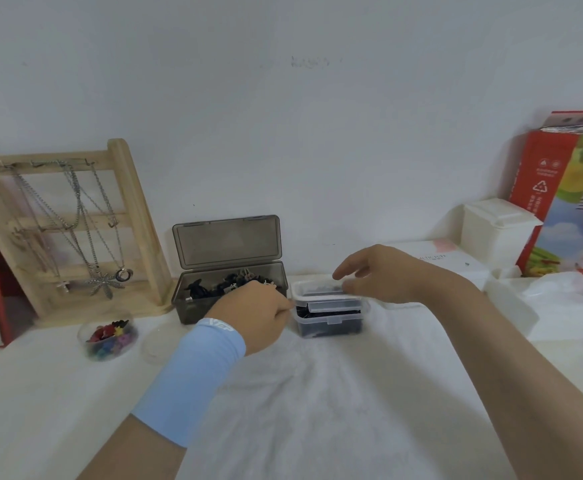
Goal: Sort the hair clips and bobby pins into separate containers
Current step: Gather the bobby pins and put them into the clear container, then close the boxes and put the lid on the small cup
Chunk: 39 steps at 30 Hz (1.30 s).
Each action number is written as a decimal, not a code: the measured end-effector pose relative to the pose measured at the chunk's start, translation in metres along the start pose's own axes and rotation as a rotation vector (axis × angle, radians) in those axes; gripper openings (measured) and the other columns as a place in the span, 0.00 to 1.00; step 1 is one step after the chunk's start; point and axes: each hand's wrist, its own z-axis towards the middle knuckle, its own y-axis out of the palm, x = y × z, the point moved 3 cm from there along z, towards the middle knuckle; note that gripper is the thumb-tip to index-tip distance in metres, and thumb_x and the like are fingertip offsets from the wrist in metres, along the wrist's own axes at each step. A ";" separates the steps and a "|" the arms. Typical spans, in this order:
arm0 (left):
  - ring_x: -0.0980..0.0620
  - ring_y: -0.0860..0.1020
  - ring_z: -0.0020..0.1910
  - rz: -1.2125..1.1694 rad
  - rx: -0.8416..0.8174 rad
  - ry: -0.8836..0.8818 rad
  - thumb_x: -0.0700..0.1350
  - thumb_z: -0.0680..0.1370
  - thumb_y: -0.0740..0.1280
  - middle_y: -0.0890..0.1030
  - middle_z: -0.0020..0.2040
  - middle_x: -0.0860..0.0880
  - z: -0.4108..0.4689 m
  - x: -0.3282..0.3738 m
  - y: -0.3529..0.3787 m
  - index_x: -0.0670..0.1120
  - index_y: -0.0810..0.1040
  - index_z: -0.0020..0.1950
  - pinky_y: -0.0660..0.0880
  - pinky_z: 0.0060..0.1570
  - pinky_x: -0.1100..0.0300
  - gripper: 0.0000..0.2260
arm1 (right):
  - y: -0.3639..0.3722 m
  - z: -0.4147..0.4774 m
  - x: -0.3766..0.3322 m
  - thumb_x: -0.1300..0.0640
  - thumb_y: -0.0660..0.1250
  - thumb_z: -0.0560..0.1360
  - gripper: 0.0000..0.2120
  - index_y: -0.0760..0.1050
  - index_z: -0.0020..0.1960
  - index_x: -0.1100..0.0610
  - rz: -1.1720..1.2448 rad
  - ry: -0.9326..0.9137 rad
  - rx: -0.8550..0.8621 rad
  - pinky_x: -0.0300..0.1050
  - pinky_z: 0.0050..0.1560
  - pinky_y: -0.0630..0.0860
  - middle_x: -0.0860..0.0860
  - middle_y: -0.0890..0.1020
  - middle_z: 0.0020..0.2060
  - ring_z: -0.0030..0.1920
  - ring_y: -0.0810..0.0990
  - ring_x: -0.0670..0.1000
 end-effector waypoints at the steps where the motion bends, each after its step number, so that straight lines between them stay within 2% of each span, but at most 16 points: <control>1: 0.49 0.80 0.46 -0.021 0.037 -0.020 0.48 0.82 0.57 0.83 0.47 0.50 0.000 -0.004 -0.004 0.50 0.83 0.54 0.78 0.50 0.55 0.15 | 0.001 -0.001 -0.002 0.46 0.69 0.73 0.09 0.81 0.53 0.37 -0.025 -0.009 -0.006 0.44 0.60 0.75 0.38 0.80 0.55 0.57 0.78 0.41; 3: 0.52 0.80 0.46 -0.125 0.203 -0.075 0.46 0.80 0.59 0.84 0.47 0.52 -0.001 -0.012 -0.015 0.50 0.84 0.51 0.77 0.51 0.57 0.13 | 0.002 -0.002 -0.004 0.45 0.69 0.72 0.11 0.80 0.53 0.35 -0.080 -0.019 -0.022 0.45 0.57 0.77 0.41 0.78 0.55 0.56 0.78 0.43; 5: 0.56 0.80 0.48 -0.323 0.374 -0.063 0.46 0.80 0.62 0.84 0.50 0.55 0.000 -0.015 -0.021 0.52 0.84 0.55 0.76 0.55 0.59 0.11 | 0.003 -0.004 -0.008 0.45 0.69 0.72 0.11 0.80 0.54 0.34 -0.107 -0.037 -0.050 0.44 0.56 0.77 0.41 0.77 0.54 0.54 0.78 0.45; 6: 0.58 0.79 0.51 -0.409 0.381 -0.022 0.47 0.80 0.63 0.83 0.54 0.56 0.001 -0.012 -0.021 0.53 0.83 0.58 0.75 0.58 0.59 0.11 | 0.003 -0.005 -0.009 0.45 0.70 0.72 0.11 0.81 0.54 0.35 -0.106 -0.048 -0.061 0.44 0.57 0.76 0.41 0.76 0.54 0.54 0.78 0.46; 9: 0.58 0.72 0.67 -0.418 0.144 0.083 0.54 0.80 0.64 0.73 0.71 0.57 0.005 0.006 -0.005 0.52 0.75 0.71 0.65 0.71 0.59 0.19 | 0.005 -0.006 -0.009 0.42 0.75 0.68 0.14 0.81 0.53 0.36 -0.097 -0.031 -0.102 0.45 0.61 0.73 0.39 0.77 0.56 0.58 0.75 0.46; 12: 0.57 0.64 0.74 -0.244 0.022 0.137 0.59 0.80 0.62 0.66 0.76 0.59 0.010 0.018 0.009 0.53 0.70 0.75 0.59 0.74 0.59 0.24 | 0.009 -0.004 -0.009 0.40 0.79 0.62 0.19 0.79 0.51 0.35 -0.122 0.013 -0.115 0.51 0.61 0.76 0.43 0.78 0.59 0.59 0.78 0.52; 15: 0.56 0.69 0.70 -0.216 0.035 0.167 0.58 0.78 0.66 0.71 0.72 0.59 0.014 0.018 0.013 0.51 0.75 0.70 0.64 0.70 0.58 0.22 | 0.013 -0.003 -0.012 0.44 0.79 0.63 0.18 0.79 0.50 0.37 -0.188 -0.007 -0.066 0.46 0.52 0.78 0.41 0.75 0.57 0.53 0.78 0.49; 18: 0.52 0.76 0.57 -0.185 0.073 0.205 0.58 0.76 0.69 0.79 0.58 0.56 0.021 0.019 0.015 0.47 0.82 0.58 0.72 0.58 0.55 0.18 | 0.018 -0.003 -0.015 0.46 0.79 0.63 0.17 0.77 0.49 0.40 -0.270 -0.036 -0.018 0.44 0.41 0.78 0.42 0.73 0.52 0.47 0.78 0.48; 21: 0.50 0.77 0.50 -0.057 0.094 0.213 0.58 0.76 0.68 0.81 0.51 0.54 0.028 0.023 0.013 0.47 0.83 0.52 0.74 0.51 0.55 0.16 | 0.023 -0.005 -0.019 0.46 0.78 0.64 0.18 0.76 0.50 0.43 -0.332 -0.066 0.006 0.40 0.33 0.71 0.43 0.71 0.48 0.46 0.75 0.48; 24: 0.51 0.76 0.43 -0.013 0.146 0.208 0.59 0.74 0.69 0.81 0.45 0.53 0.032 0.025 0.012 0.50 0.83 0.47 0.72 0.46 0.57 0.14 | 0.026 -0.006 -0.020 0.46 0.78 0.65 0.17 0.76 0.51 0.44 -0.370 -0.099 0.039 0.42 0.37 0.73 0.45 0.71 0.48 0.46 0.74 0.50; 27: 0.51 0.75 0.41 -0.031 0.155 0.192 0.59 0.73 0.69 0.81 0.42 0.52 0.034 0.026 0.014 0.51 0.82 0.43 0.72 0.43 0.57 0.12 | 0.027 -0.006 -0.019 0.46 0.77 0.65 0.17 0.77 0.51 0.45 -0.368 -0.116 0.065 0.42 0.37 0.69 0.45 0.72 0.48 0.46 0.73 0.50; 29: 0.50 0.77 0.42 -0.067 0.146 0.174 0.58 0.73 0.70 0.80 0.43 0.52 0.033 0.026 0.013 0.51 0.82 0.43 0.75 0.44 0.57 0.11 | 0.027 -0.006 -0.020 0.45 0.76 0.65 0.17 0.77 0.52 0.45 -0.383 -0.121 0.075 0.42 0.39 0.68 0.45 0.72 0.48 0.47 0.73 0.50; 33: 0.53 0.74 0.48 -0.220 0.169 0.122 0.55 0.73 0.72 0.76 0.51 0.53 0.029 0.026 0.017 0.49 0.81 0.52 0.73 0.50 0.58 0.13 | 0.025 -0.008 -0.022 0.42 0.75 0.65 0.18 0.74 0.52 0.42 -0.409 -0.105 0.045 0.42 0.40 0.70 0.44 0.73 0.50 0.49 0.74 0.49; 36: 0.55 0.72 0.51 -0.333 0.161 0.132 0.53 0.75 0.70 0.74 0.53 0.53 0.025 0.024 0.016 0.48 0.78 0.53 0.68 0.51 0.63 0.11 | 0.022 -0.009 -0.022 0.39 0.71 0.67 0.15 0.73 0.50 0.39 -0.367 -0.091 -0.024 0.45 0.49 0.73 0.44 0.73 0.53 0.54 0.75 0.50; 39: 0.57 0.72 0.56 -0.401 0.173 0.107 0.50 0.80 0.64 0.75 0.55 0.55 0.022 0.013 0.009 0.50 0.78 0.59 0.67 0.57 0.64 0.10 | 0.018 -0.009 -0.024 0.40 0.64 0.72 0.12 0.76 0.54 0.38 -0.280 -0.102 0.020 0.49 0.62 0.70 0.44 0.74 0.59 0.60 0.72 0.49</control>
